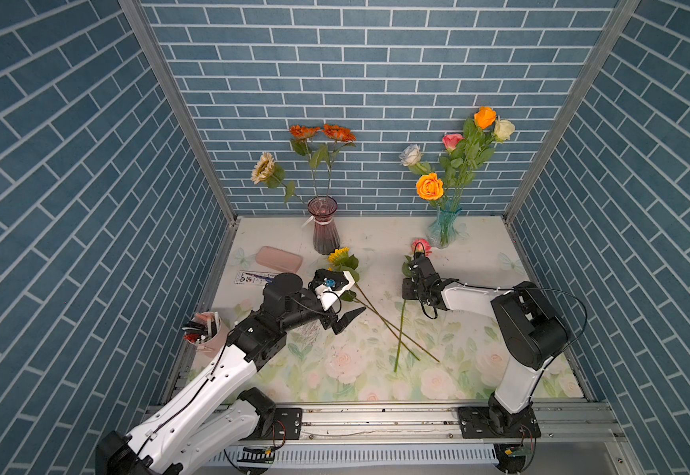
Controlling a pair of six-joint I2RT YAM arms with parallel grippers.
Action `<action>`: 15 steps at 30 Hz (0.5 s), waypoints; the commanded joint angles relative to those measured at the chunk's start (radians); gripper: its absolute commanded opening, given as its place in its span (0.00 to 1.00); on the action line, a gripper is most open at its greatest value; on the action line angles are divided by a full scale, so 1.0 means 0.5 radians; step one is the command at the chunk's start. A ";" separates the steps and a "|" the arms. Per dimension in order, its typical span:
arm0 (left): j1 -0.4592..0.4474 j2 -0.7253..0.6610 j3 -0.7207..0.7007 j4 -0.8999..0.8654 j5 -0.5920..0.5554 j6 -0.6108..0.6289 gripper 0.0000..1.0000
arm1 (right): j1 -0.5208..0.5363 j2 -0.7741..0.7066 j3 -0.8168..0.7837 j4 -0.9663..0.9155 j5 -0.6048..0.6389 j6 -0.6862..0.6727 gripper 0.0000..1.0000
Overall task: Arrange the flowers in different vases according to their variety
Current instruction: Pick up the flower at the center of the board.
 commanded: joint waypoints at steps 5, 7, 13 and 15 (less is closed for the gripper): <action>0.040 0.003 -0.023 0.045 0.048 -0.008 1.00 | 0.024 0.144 0.083 -0.002 0.118 0.124 0.37; 0.044 0.003 -0.022 0.042 0.052 -0.009 1.00 | 0.030 0.139 0.066 -0.012 0.163 0.148 0.35; 0.052 0.009 -0.023 0.045 0.057 -0.012 1.00 | 0.037 0.069 -0.030 -0.022 0.248 0.193 0.09; 0.052 0.003 -0.021 0.045 0.057 -0.015 1.00 | 0.040 0.040 -0.052 -0.027 0.267 0.193 0.00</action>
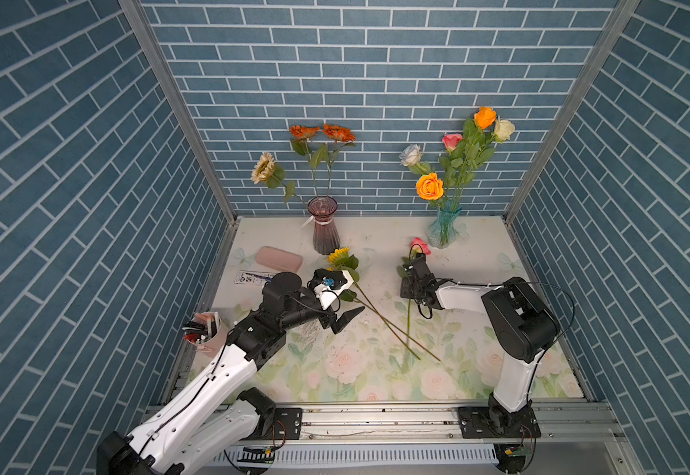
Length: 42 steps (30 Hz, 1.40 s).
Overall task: Arrange the flowers in different vases according to their variety
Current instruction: Pick up the flower at the center of the board.
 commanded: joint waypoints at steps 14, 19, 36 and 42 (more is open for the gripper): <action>0.021 -0.031 -0.015 0.057 0.019 -0.024 1.00 | 0.083 -1.000 -0.384 -0.171 -0.121 -0.405 0.00; 0.020 -0.032 -0.016 0.071 0.024 -0.037 1.00 | 0.083 -1.499 -0.657 0.042 -0.533 -0.723 0.00; 0.020 -0.078 -0.032 0.109 0.003 -0.055 1.00 | 0.084 -1.994 -0.453 0.410 -0.360 -1.237 0.00; 0.021 -0.073 -0.038 0.109 -0.001 -0.043 1.00 | 0.071 -1.935 -0.604 1.669 0.069 -1.585 0.00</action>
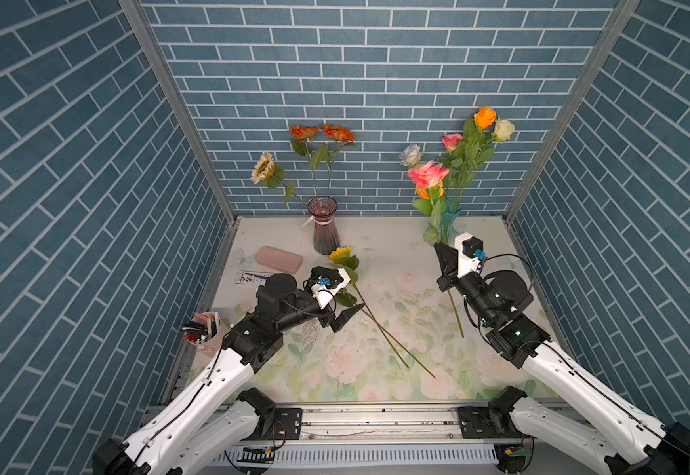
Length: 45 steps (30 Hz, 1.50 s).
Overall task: Arrange the flowers in different vases according to their variety
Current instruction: Pick up the flower at the center of the board, then insert the flower into the vase.
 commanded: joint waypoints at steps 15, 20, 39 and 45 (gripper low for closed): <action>0.034 0.004 -0.057 0.065 0.052 0.000 1.00 | -0.695 1.200 1.279 1.258 -0.044 -0.168 0.00; 0.051 0.015 -0.058 0.080 0.084 0.000 1.00 | -0.819 1.546 1.653 1.250 -0.288 0.057 0.00; 0.202 0.075 -0.069 0.114 0.209 -0.006 1.00 | -1.009 2.523 2.310 1.401 -0.566 0.664 0.00; 0.237 0.090 -0.064 0.129 0.247 -0.018 1.00 | -1.004 2.415 1.873 1.469 -0.572 0.644 0.00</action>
